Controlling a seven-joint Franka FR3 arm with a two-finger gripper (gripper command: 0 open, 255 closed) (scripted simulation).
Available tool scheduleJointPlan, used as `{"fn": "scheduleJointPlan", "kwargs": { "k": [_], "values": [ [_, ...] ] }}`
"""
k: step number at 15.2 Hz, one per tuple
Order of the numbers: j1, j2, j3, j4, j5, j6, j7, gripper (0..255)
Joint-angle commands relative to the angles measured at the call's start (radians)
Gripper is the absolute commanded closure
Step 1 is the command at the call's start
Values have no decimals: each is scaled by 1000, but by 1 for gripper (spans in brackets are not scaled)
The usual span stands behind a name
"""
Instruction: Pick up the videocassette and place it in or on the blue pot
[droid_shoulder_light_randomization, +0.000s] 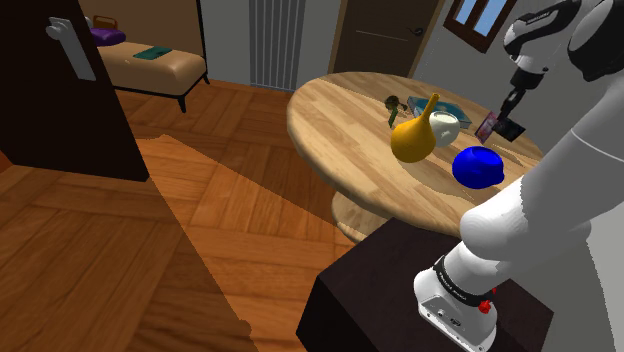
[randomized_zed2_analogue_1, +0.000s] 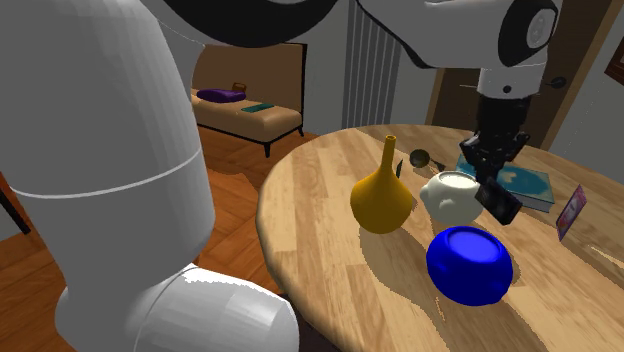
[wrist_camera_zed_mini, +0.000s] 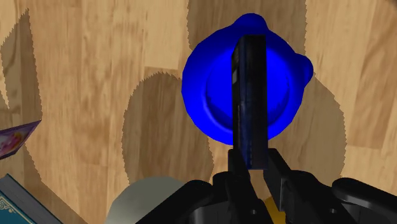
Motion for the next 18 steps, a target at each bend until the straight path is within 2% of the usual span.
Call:
{"fn": "scheduleJointPlan", "kwargs": {
  "k": [1,15,18],
  "values": [
    [-2,8,-1,-18,5,25,-4,255],
    [-16,84,1,-138,55,205,-25,255],
    [-16,87,1,-141,57,210,-26,255]
  ]
}}
